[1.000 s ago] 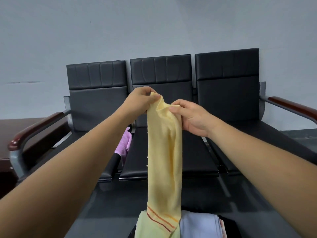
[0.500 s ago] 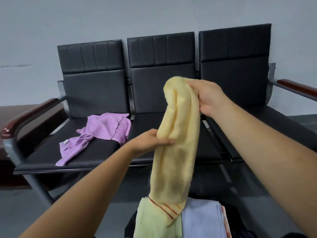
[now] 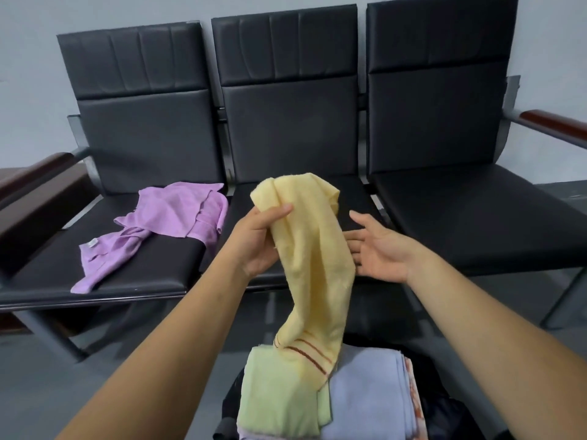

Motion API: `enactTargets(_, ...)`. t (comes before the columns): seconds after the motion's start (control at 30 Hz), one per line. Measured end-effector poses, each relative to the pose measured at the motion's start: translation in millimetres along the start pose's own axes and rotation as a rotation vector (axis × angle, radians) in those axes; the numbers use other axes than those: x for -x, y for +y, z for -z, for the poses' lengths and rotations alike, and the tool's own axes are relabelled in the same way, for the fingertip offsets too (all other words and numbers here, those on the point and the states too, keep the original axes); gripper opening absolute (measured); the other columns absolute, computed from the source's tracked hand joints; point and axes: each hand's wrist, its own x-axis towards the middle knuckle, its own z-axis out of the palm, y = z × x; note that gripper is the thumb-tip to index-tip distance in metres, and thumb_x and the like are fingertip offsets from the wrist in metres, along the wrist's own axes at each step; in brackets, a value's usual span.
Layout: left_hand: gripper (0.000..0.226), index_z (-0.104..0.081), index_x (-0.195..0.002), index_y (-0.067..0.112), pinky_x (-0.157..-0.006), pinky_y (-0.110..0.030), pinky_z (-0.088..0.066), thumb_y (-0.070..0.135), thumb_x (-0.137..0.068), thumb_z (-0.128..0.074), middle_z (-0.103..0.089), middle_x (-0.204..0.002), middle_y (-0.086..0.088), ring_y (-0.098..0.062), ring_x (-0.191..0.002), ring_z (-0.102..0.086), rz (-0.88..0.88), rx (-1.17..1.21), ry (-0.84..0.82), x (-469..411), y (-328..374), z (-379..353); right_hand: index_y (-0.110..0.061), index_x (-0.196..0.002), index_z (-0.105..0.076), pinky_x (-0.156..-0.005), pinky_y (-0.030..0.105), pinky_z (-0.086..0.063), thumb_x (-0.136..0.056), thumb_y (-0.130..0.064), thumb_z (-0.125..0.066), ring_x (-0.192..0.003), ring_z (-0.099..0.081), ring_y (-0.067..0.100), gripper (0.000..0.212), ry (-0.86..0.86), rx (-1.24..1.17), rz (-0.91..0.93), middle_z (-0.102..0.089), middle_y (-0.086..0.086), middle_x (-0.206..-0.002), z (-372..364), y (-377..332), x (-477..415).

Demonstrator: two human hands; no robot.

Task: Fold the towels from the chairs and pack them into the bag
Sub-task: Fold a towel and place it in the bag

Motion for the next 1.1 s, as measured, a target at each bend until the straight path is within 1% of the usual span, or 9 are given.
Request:
enactTargets(0.07,0.056,-0.056,-0.138,0.005,-0.091,-0.048,-0.057,0.013,-0.084,-0.069,-0.069,-0.122,-0.014,-0.032,-0.112,-0.067,0.007,-0.075,-0.008,1,-5,5,-0.006,-0.119,-0.067,-0.087,0.04,-0.055,-0.087,-0.051,-0.064,-0.092,-0.069,0.023,0.056,-0.031,0.066,-0.02,-0.073,0.009,-0.1,3,5,0)
enactTargets(0.17,0.05,-0.06,-0.131,0.009,-0.083,-0.038,-0.059,0.005,-0.082,-0.071,-0.073,-0.113,-0.008,-0.026,-0.105,-0.071,0.007,-0.162,-0.063,2,-8,11,-0.003,-0.128,-0.066,-0.104,0.047,-0.051,-0.092,-0.029,-0.067,-0.114,-0.065,0.029,0.045,-0.08,0.16,0.021,-0.069,0.017,-0.125,4,5,0)
enactTargets(0.3,0.057,-0.056,-0.133,0.02,-0.088,-0.034,-0.059,-0.004,-0.083,-0.068,-0.073,-0.117,0.001,-0.021,-0.111,-0.07,0.04,-0.365,-0.13,1,-3,11,0.001,-0.129,-0.064,-0.099,0.045,-0.054,-0.087,-0.018,-0.068,-0.12,-0.066,0.032,0.045,-0.037,0.024,0.217,-0.069,0.018,-0.128,-4,-3,-3)
enactTargets(0.4,0.045,-0.059,-0.127,0.016,-0.078,-0.033,-0.06,-0.008,-0.09,-0.063,-0.075,-0.113,-0.003,-0.02,-0.105,-0.072,0.025,-0.466,-0.064,-4,-4,15,0.004,-0.13,-0.06,-0.104,0.045,-0.052,-0.09,-0.015,-0.07,-0.121,-0.065,0.032,0.045,0.04,-0.104,0.348,-0.068,0.017,-0.127,-4,-8,-5)
enactTargets(0.57,0.016,-0.067,-0.107,-0.002,-0.08,-0.032,-0.06,0.004,-0.095,-0.06,-0.075,-0.099,-0.013,-0.022,-0.09,-0.072,0.091,-0.377,0.067,-10,-9,18,-0.003,-0.127,-0.062,-0.103,0.046,-0.054,-0.097,-0.017,-0.065,-0.111,-0.068,0.029,0.033,0.112,-0.173,0.378,-0.071,0.013,-0.115,-6,-6,1)
enactTargets(0.7,0.045,-0.068,-0.118,-0.003,-0.088,-0.034,-0.059,0.025,-0.084,-0.069,-0.074,-0.111,-0.013,-0.022,-0.098,-0.071,0.184,-0.363,-0.022,-6,-18,13,0.002,-0.136,-0.057,-0.098,0.045,-0.057,-0.098,-0.016,-0.063,-0.118,-0.067,0.032,0.043,0.16,-0.252,0.383,-0.066,0.02,-0.131,-9,-5,6)
enactTargets(0.8,0.04,-0.069,-0.116,-0.003,-0.101,-0.04,-0.054,0.019,-0.083,-0.071,-0.074,-0.114,-0.014,-0.024,-0.104,-0.069,0.201,-0.48,-0.099,-1,-27,9,0.0,-0.136,-0.057,-0.089,0.041,-0.06,-0.095,-0.011,-0.065,-0.117,-0.068,0.032,0.043,0.162,-0.264,0.409,-0.068,0.02,-0.129,-5,-9,12)
enactTargets(1.0,0.02,-0.071,-0.111,0.01,-0.081,-0.036,-0.058,0.014,-0.099,-0.056,-0.075,-0.103,-0.008,-0.02,-0.089,-0.072,-0.021,-0.276,-0.021,4,-20,-4,0.0,-0.117,-0.069,-0.092,0.045,-0.059,-0.093,-0.013,-0.07,-0.106,-0.073,0.028,0.027,0.355,0.056,0.353,-0.076,0.013,-0.111,7,-10,20)
enactTargets(1.1,0.016,-0.072,-0.106,0.014,-0.078,-0.036,-0.057,0.019,-0.098,-0.06,-0.074,-0.103,-0.007,-0.021,-0.091,-0.071,-0.031,-0.257,0.04,8,-21,-9,-0.003,-0.115,-0.073,-0.087,0.039,-0.059,-0.093,-0.015,-0.069,-0.105,-0.073,0.024,0.026,0.286,0.096,0.228,-0.076,0.01,-0.113,10,-12,26)
